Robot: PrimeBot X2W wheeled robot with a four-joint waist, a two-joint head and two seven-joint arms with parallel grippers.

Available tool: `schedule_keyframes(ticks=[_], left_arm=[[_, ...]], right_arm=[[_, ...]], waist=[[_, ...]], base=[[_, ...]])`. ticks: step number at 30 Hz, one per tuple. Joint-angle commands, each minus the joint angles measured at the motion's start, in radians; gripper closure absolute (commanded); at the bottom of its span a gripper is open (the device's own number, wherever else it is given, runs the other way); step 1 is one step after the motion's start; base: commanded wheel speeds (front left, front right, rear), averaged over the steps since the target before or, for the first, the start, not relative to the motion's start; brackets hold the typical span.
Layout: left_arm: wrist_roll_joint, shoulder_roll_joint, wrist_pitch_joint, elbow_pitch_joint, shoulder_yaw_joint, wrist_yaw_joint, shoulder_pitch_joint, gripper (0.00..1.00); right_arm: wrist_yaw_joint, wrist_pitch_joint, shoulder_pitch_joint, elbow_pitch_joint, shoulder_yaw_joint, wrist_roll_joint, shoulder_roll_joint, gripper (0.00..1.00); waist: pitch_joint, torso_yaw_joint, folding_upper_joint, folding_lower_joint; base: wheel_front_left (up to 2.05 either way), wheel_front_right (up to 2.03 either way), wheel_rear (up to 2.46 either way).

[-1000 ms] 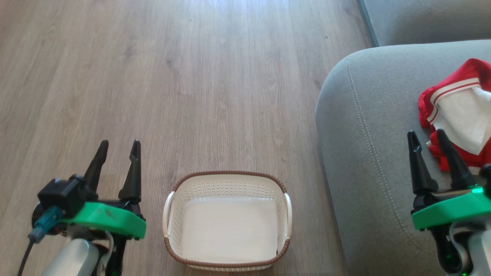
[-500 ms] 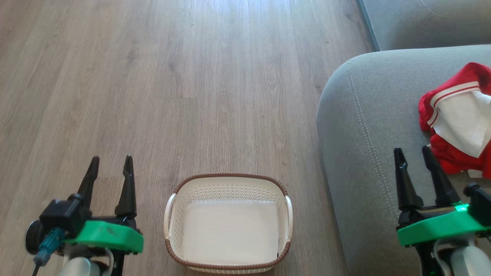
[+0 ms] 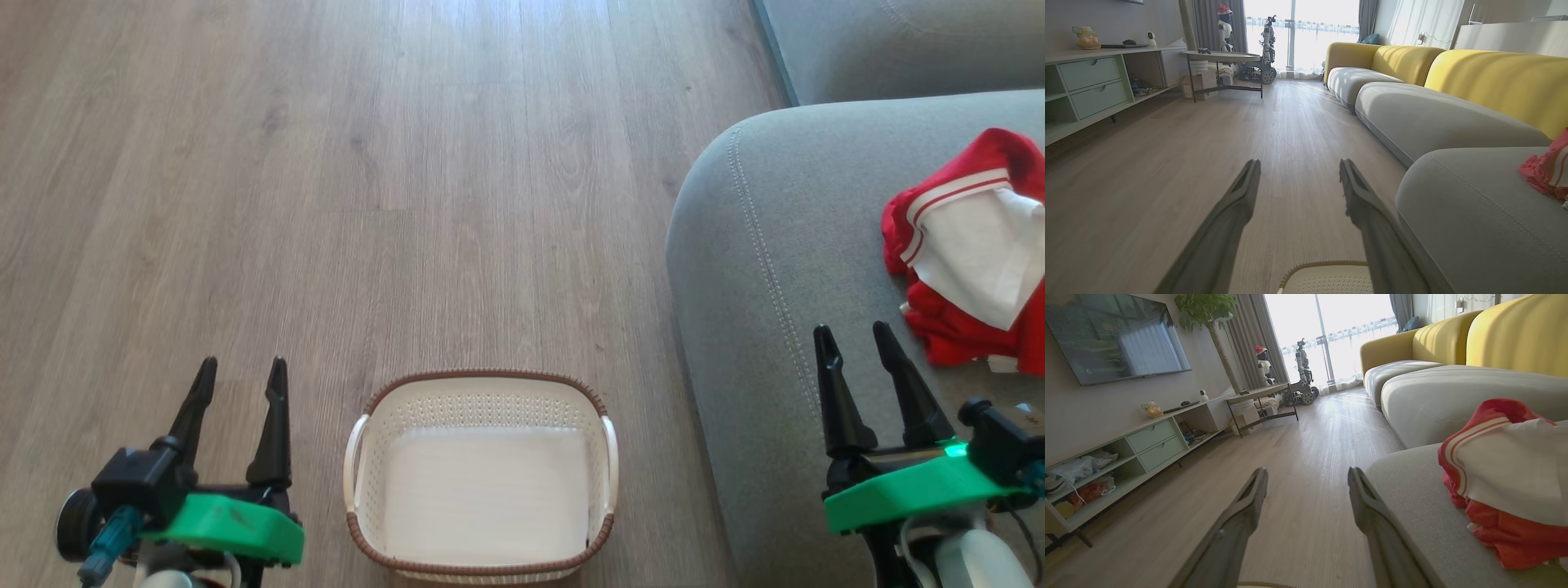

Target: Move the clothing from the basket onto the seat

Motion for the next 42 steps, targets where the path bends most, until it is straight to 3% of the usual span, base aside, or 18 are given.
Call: schedule_keyframes(ticks=[1,37,38,42], left_arm=[[0.015,0.007,-0.012,-0.021,0.041,-0.006,-0.041,0.0],[0.061,-0.029,-0.012,0.035,0.077,-0.075,-0.048,0.0],[0.054,-0.038,0.001,0.065,0.035,-0.07,-0.001,1.0],[0.045,-0.055,0.004,0.117,0.026,-0.071,0.015,1.0]], right_arm=[[0.007,-0.009,-0.021,-0.028,0.025,-0.008,-0.008,0.0],[0.007,0.002,-0.033,-0.016,0.039,-0.003,-0.005,0.0],[0.0,0.002,-0.001,0.019,0.015,-0.001,0.003,1.0],[-0.001,0.003,0.012,0.075,0.018,0.007,0.01,1.0]], waist=[[0.001,-0.001,-0.0001,0.0001],[0.006,-0.009,-0.0001,0.0001],[0.006,-0.009,-0.0001,0.0001],[0.006,-0.009,-0.0001,0.0001]], base=[[0.0,0.0,0.0],[0.0,0.0,0.0],[0.0,0.0,0.0],[0.0,0.0,0.0]])
